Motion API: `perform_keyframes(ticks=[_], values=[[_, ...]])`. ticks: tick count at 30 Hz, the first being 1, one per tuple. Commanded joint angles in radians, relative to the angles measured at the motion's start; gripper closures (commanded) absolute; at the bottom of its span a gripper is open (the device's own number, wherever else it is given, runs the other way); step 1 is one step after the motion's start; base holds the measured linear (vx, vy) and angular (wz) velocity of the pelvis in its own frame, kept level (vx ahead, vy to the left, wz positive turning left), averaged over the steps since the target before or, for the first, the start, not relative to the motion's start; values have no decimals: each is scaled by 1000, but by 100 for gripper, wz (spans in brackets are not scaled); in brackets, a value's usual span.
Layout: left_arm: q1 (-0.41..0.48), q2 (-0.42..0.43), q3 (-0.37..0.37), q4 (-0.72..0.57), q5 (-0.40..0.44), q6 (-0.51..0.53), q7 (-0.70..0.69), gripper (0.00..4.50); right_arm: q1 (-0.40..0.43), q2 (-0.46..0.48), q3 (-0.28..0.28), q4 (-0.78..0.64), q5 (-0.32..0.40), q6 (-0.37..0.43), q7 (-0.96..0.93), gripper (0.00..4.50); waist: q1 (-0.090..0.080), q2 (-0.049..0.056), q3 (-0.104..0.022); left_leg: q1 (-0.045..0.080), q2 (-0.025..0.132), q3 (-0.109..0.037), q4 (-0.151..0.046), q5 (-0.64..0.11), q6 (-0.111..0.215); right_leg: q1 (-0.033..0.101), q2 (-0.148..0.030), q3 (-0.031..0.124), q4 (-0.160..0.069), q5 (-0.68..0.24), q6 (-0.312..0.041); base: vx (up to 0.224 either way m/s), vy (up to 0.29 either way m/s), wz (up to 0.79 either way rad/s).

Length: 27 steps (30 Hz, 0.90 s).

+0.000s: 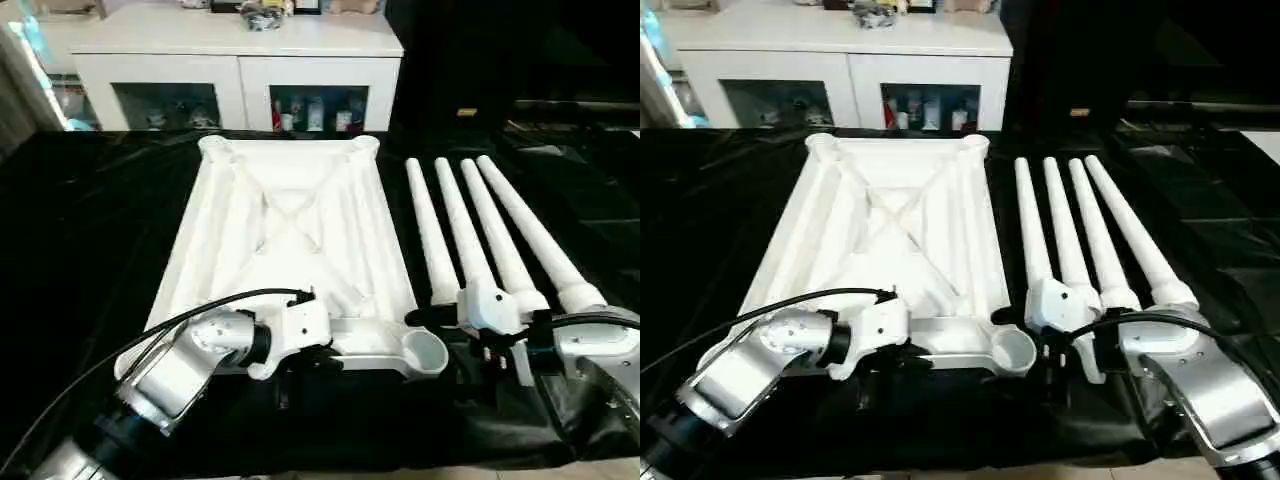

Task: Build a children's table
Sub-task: Rotate table base

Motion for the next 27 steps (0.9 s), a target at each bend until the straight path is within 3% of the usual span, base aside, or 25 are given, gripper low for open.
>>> perform_keyframes(ticks=[1,4,7,8,12,15,19,20,25,27], values=[[31,38,31,34,28,48,49,445,-16,1,1,10,-4,-6,-9,0,2,-13,-43,-6,66,-34,-92,-185,42,33,-93,51,-99,-217,-197,0,0,0],[74,72,82,6,27,81,82,445,-28,18,5,18,-6,-7,-25,0,-13,-16,-44,-10,64,-34,-90,-164,49,34,-91,51,-95,-189,-208,0,0,0],[100,99,127,-6,26,98,108,445,-40,31,3,29,-9,-11,-36,0,-25,-18,-42,-7,62,-32,-90,-183,49,30,-89,51,-99,-218,-208,0,0,0],[105,104,138,-8,25,104,114,445,-44,35,3,34,-11,-13,-40,0,-30,-18,-39,-12,61,-34,-93,-189,47,33,-88,48,-100,-240,-202,0,0,0],[125,114,167,-26,27,134,137,445,-58,48,2,55,-25,-24,-56,0,-32,-21,-37,-2,62,-32,-92,-211,37,25,-86,50,-106,-285,-192,0,0,0],[156,114,181,-64,28,164,162,445,-74,61,3,76,-34,-24,-74,0,-33,-20,-37,0,63,-30,-92,-200,37,22,-85,51,-104,-262,-205,0,0,0],[160,89,181,-62,33,116,194,445,-89,81,9,97,-55,-22,-111,0,-23,-20,-40,5,65,-26,-93,-183,44,21,-82,51,-100,-198,-219,0,0,0],[146,71,171,-43,46,43,207,445,-102,101,16,112,-77,-17,-145,0,-21,-22,-39,5,64,-27,-93,-182,45,20,-82,51,-101,-191,-221,0,0,0],[113,44,161,-16,68,-86,236,445,-131,144,31,145,-109,10,-212,0,-12,-23,-36,8,63,-26,-98,-222,25,17,-86,55,-111,-290,-180,0,0,0],[99,48,157,-2,90,-112,254,445,-149,174,27,168,-132,25,-270,0,-8,-22,-38,11,62,-24,-97,-215,15,14,-85,56,-110,-287,-177,0,0,0]])
